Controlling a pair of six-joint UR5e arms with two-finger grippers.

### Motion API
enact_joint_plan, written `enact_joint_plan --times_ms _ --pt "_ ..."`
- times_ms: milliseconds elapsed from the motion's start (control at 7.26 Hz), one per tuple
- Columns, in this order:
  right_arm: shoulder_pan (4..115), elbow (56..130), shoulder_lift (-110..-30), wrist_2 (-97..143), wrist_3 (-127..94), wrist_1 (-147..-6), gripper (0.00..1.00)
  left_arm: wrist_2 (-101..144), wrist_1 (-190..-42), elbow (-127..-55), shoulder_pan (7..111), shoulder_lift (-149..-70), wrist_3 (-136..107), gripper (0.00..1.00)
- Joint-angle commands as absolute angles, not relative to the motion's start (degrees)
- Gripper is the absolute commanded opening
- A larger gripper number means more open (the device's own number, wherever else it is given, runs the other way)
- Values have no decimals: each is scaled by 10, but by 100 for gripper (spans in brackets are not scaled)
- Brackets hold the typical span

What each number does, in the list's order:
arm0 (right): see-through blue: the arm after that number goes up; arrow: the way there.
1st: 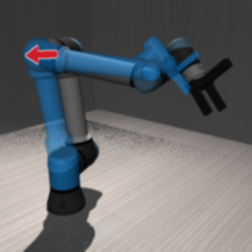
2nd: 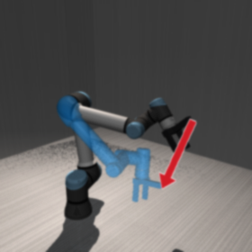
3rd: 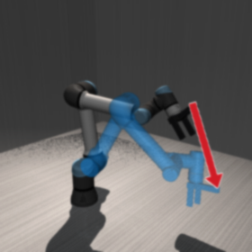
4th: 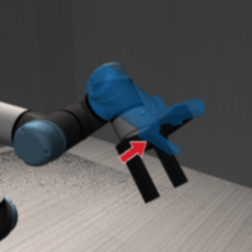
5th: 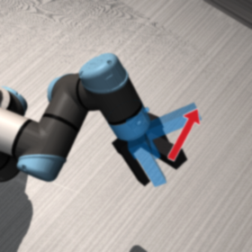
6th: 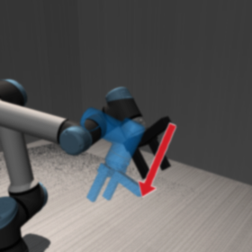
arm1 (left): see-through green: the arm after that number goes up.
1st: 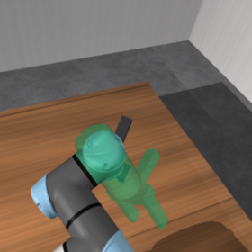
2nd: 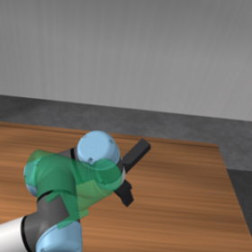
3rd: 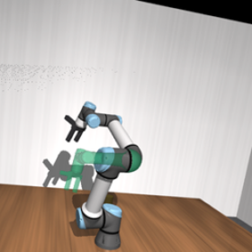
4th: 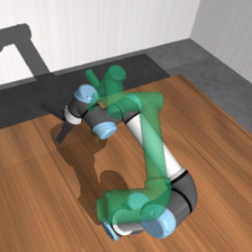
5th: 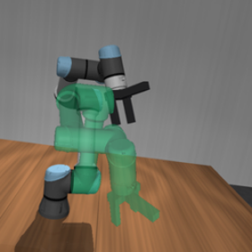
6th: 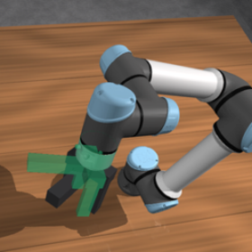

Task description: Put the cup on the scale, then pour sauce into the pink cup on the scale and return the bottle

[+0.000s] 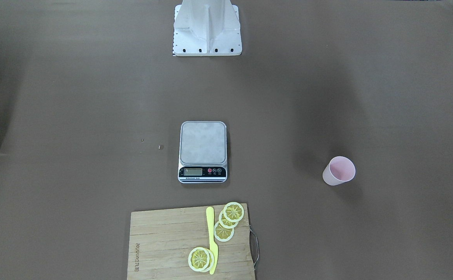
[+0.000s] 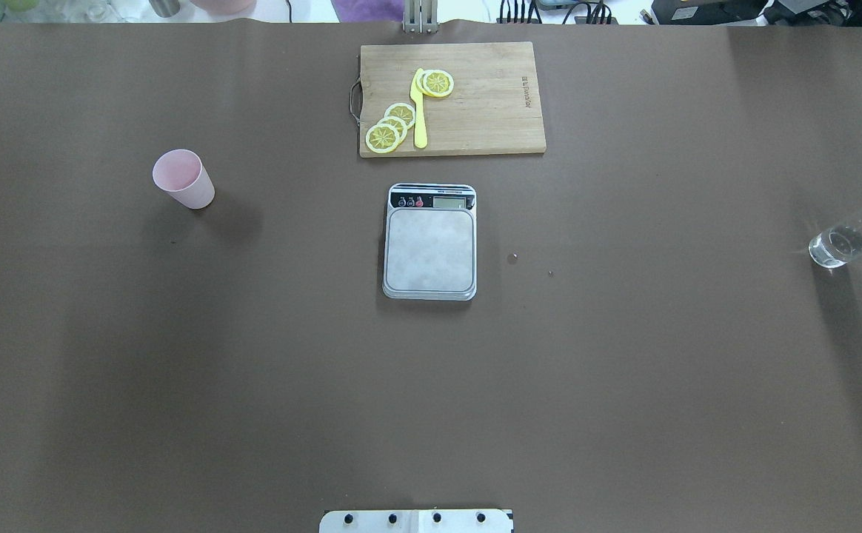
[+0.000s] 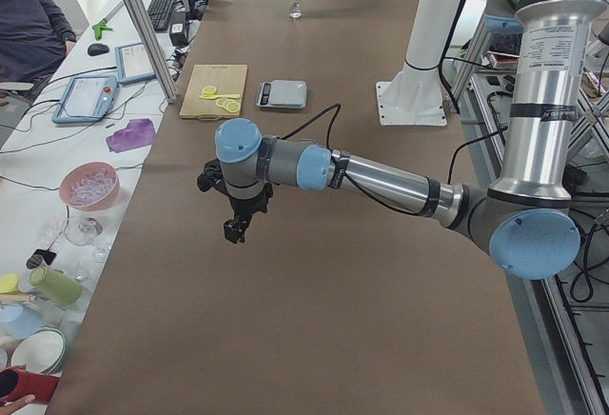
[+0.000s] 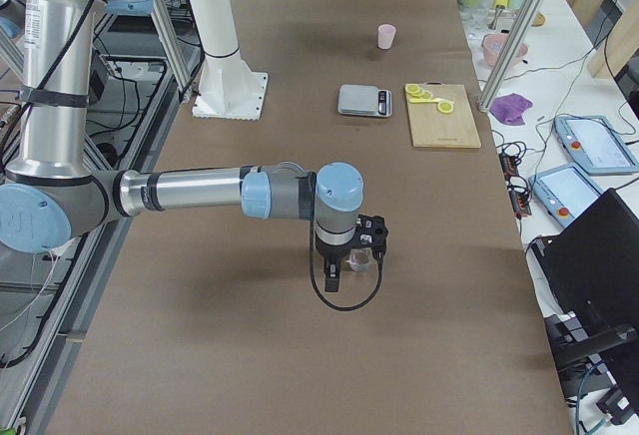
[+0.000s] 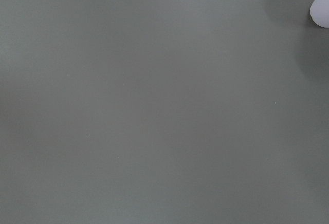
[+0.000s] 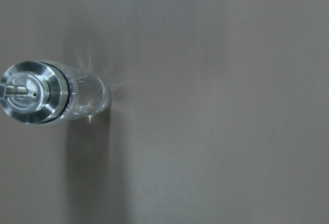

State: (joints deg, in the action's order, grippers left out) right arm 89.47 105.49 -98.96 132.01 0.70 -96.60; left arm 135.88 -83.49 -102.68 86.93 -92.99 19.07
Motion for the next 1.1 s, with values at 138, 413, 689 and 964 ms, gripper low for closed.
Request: enact_joint_plan --times_ms 138,413,689,964 --pt "895 1061 -990 1321 8 -964 100 1357 -863 -1024 868 -915 190 98" --pt "892 1076 -986 1341 14 -963 100 1357 -864 -1020 867 -915 187 98" --pt "891 1081 -978 1349 9 -948 100 1363 -868 -1021 867 -911 191 98" --pt "891 1086 -972 1368 6 -933 100 1359 -921 -991 866 -911 187 98"
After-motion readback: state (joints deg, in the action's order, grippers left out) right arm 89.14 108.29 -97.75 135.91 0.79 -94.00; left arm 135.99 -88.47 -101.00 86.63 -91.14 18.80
